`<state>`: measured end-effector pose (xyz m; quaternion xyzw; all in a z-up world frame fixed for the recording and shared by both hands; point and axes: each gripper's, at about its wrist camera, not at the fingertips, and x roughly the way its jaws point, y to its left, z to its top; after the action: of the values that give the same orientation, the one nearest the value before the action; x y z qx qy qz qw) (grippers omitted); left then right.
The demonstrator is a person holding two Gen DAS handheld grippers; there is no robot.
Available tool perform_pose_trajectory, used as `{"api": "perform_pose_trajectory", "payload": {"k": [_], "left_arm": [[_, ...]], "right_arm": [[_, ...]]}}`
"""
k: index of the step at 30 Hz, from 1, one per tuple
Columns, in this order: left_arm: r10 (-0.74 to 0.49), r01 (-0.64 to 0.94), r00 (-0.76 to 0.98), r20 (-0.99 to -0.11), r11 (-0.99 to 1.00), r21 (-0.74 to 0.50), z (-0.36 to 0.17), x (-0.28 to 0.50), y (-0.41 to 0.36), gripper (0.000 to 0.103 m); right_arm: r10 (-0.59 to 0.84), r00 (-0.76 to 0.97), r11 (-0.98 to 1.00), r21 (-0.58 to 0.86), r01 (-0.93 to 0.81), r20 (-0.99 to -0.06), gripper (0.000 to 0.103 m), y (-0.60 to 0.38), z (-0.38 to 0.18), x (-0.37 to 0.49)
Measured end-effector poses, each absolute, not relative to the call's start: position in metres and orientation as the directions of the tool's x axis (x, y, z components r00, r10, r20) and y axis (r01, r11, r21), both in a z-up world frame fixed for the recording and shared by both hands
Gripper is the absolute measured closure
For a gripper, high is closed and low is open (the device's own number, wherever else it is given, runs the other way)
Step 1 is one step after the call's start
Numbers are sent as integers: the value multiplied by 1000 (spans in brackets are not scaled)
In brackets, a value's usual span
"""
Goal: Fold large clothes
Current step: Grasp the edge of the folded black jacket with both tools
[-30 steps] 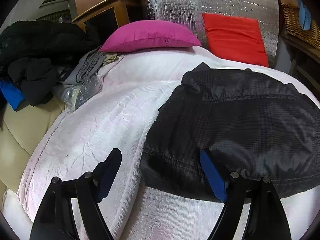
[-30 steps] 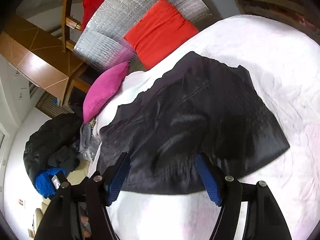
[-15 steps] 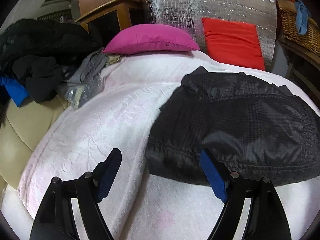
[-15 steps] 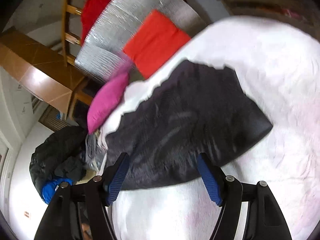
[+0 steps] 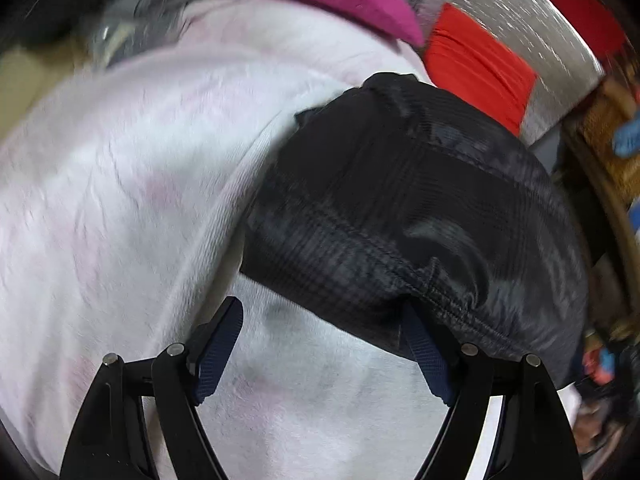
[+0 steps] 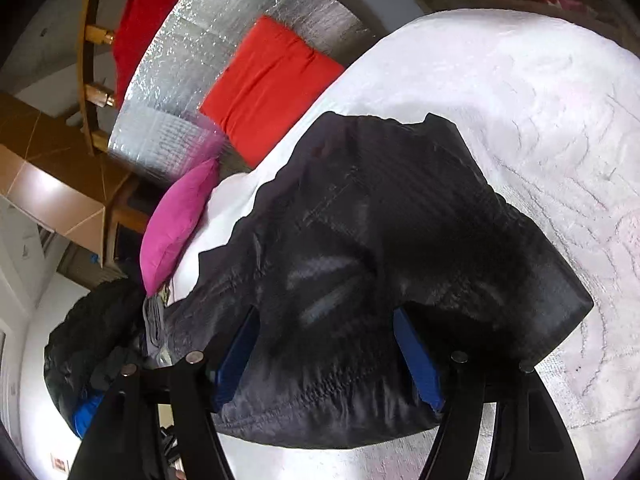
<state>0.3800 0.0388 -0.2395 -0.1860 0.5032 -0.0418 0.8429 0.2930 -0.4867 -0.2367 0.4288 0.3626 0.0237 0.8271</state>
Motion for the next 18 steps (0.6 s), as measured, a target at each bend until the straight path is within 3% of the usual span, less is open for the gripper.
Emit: {"api": "perform_pose_trajectory", "payload": {"k": [6,12,18], "left_arm": [[-376,-122,512,-772,858,-498,-234,366,58,22],[-536,-204,485,-691,699,-685,-253,366,73,21],[-555,-206,537,-636,645,-736,-261,377,62,21]], "right_arm": [[463,739,548,813,195,-489,30,-489,-220,256],[450,711,530,803,274,-540,30,-497,-234,233],[450,718,430,834,347,-531,30,-508,-260,237]]}}
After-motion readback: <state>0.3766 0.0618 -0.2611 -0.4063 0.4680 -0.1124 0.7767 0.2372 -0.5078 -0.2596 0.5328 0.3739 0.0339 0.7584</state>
